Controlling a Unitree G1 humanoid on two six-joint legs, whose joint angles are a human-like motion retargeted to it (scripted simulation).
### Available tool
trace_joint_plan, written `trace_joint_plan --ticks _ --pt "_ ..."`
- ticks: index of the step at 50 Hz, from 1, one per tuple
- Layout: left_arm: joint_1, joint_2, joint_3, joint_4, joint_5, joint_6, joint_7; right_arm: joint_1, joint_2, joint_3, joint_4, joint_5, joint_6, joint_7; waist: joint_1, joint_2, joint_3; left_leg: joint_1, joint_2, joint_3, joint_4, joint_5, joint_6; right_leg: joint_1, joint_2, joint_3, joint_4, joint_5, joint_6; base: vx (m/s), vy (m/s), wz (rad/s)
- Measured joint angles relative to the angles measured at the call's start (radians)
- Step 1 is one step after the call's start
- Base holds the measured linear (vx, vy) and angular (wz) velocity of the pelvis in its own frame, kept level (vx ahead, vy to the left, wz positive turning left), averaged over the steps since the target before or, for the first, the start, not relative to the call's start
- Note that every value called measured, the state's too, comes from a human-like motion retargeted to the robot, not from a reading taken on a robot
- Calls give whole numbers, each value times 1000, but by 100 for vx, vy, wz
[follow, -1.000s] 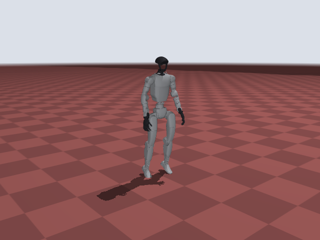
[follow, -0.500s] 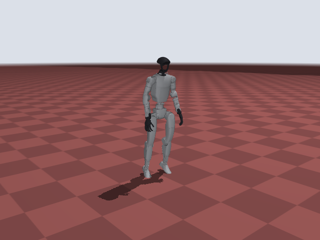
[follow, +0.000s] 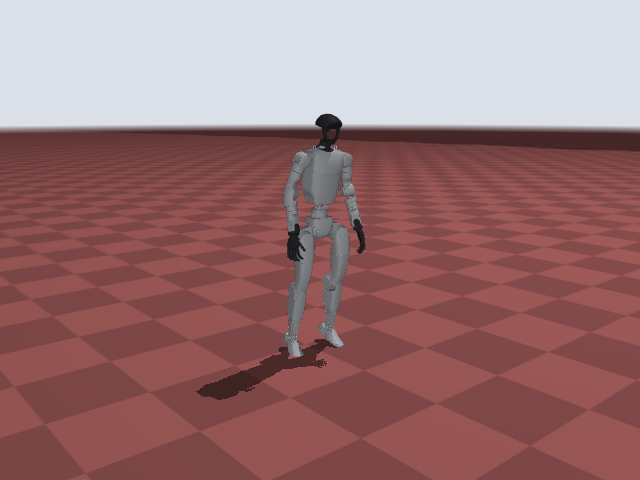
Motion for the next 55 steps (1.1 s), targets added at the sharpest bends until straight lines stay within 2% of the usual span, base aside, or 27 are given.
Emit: trace_joint_plan --ticks 3,4,5,7,9,10,11,13,15,17,18,19,21,27,31,32,33,37,38,39,40,42,45,47,49,52,55 --pt "-44 -2 -14 18 27 1 1 -3 -12 7 15 -4 2 9 21 7 16 -7 -8 -69 9 14 -12 -1 0 14 4 41 11 1 6 -10" --pt "-62 -3 -15 17 37 3 4 -7 -20 12 12 1 -3 11 27 12 25 -5 -10 -79 21 -30 -10 3 1 27 20 -9 4 -1 8 -9" --pt "-80 -4 -14 14 48 6 7 -14 -30 17 7 8 -9 12 33 18 37 -1 -12 -84 38 -96 -4 8 3 40 42 -87 -8 -4 8 -8" --pt "-144 -6 8 18 67 23 17 -66 -48 23 18 27 -9 10 40 22 101 1 -26 -67 162 -371 53 8 -8 40 189 -409 -63 -9 7 -2" --pt "-201 -9 48 32 92 56 29 -127 -55 16 35 27 10 -7 31 12 165 -77 -44 -51 415 -616 162 -48 -32 18 421 -686 -159 -14 4 18" --pt "-223 -9 73 38 105 75 39 -152 -56 7 38 22 21 -27 20 5 186 -148 -48 -47 576 -705 229 -96 -43 9 551 -789 -218 -10 2 28" --pt "-218 -10 89 32 94 81 67 -150 -55 -6 16 20 16 -61 11 4 180 -191 -41 -39 637 -708 230 -130 -46 4 597 -794 -223 -4 2 19" --pt "-178 -18 105 7 44 65 133 -110 -52 -25 -59 26 -9 -112 4 2 137 -223 -27 -21 612 -629 173 -167 -47 -3 571 -697 -177 10 1 -15" --pt "-106 -31 90 -24 -18 28 157 -28 -53 -23 -147 15 -21 -87 16 8 68 -163 -21 -15 395 -401 96 -135 -31 -2 377 -424 -88 18 -1 -49" --pt "-40 -28 58 -55 -38 2 107 36 -53 -12 -178 -30 -7 -12 28 22 13 -90 -8 -26 159 -71 61 -68 -9 -8 134 -71 -38 17 -4 -34" --pt "-11 -22 47 -69 -32 -11 75 58 -49 -9 -172 -52 -5 14 30 28 -6 -68 2 -27 79 62 36 -42 -3 -21 48 55 -20 13 -4 -11" --pt "13 -16 40 -82 -19 -24 47 73 -42 -7 -158 -59 -12 28 28 31 -20 -56 11 -12 34 122 9 -27 -1 -37 0 112 -5 10 -4 3" --pt "46 -4 30 -105 3 -39 9 83 -27 -6 -116 -43 -28 26 19 33 -31 -43 21 35 -3 122 -21 -11 -2 -57 -33 113 6 3 -1 3" --pt "25 5 -9 -81 -8 -17 18 38 -17 -7 -20 -9 -5 -2 21 49 29 10 9 44 24 31 -11 29 14 8 18 11 -18 0 1 -7" --pt "-20 5 -11 -52 -9 -8 10 13 -15 -25 -1 -9 14 10 31 51 64 24 -13 -31 75 81 6 57 25 114 21 120 -26 0 0 0" --pt "-37 4 -1 -51 -7 -3 10 -2 -16 -28 -1 -2 16 11 32 55 85 36 -17 -44 102 42 16 70 30 138 42 79 -44 0 0 0" --pt "-61 1 17 -50 -5 7 12 -29 -20 -30 1 14 15 10 33 62 121 55 -19 -50 152 -72 34 90 34 146 94 -52 -76 -7 3 -16" --pt "-182 -24 113 -8 12 67 29 -169 -26 -42 59 82 20 -14 14 64 247 -9 -23 -17 540 -685 90 70 16 68 442 -732 -153 -15 2 8" --pt "-206 -28 126 9 32 82 31 -201 -24 -41 79 91 20 -32 4 61 250 -79 -14 -13 657 -761 128 20 17 53 535 -827 -198 -17 0 34" --pt "-215 -27 121 16 41 91 42 -215 -22 -35 83 96 16 -60 -1 57 237 -142 -7 -5 728 -775 155 -38 15 43 601 -855 -231 -13 -1 31" --pt "-217 -25 106 17 44 97 58 -220 -21 -26 77 101 9 -93 -2 51 217 -202 1 4 775 -758 176 -98 13 35 653 -850 -259 0 0 0" --pt "-176 -16 49 -3 30 64 108 -165 -20 -12 12 88 -20 -134 13 32 144 -221 -4 20 655 -599 135 -137 3 38 558 -675 -193 6 -2 -8" --pt "-87 -7 -3 -31 33 2 93 -50 -18 -13 -74 37 -18 -57 30 19 26 -143 -18 -14 282 -190 71 -53 15 67 142 -184 -70 14 -6 -6" --pt "-39 -6 -4 -41 22 -23 44 -2 -12 -16 -79 6 -11 3 25 15 -12 -97 -12 -19 99 45 30 -24 14 47 -24 87 -27 6 -6 14" --pt "-13 -14 6 -39 8 -33 8 18 -7 -12 -62 3 -23 24 16 13 -22 -75 -6 0 32 68 -8 -27 10 5 -56 135 4 0 -3 9" --pt "-25 -22 7 -19 -9 -24 0 2 -11 7 -14 19 -21 7 12 17 4 -56 -8 -3 28 -24 -3 -31 10 -26 -33 79 -3 -8 -3 16" --pt "-63 -25 4 15 19 -6 8 -33 -19 24 38 -13 4 -4 16 31 48 -39 -9 -44 47 -18 4 -15 17 -43 -18 35 -23 -7 -1 17"
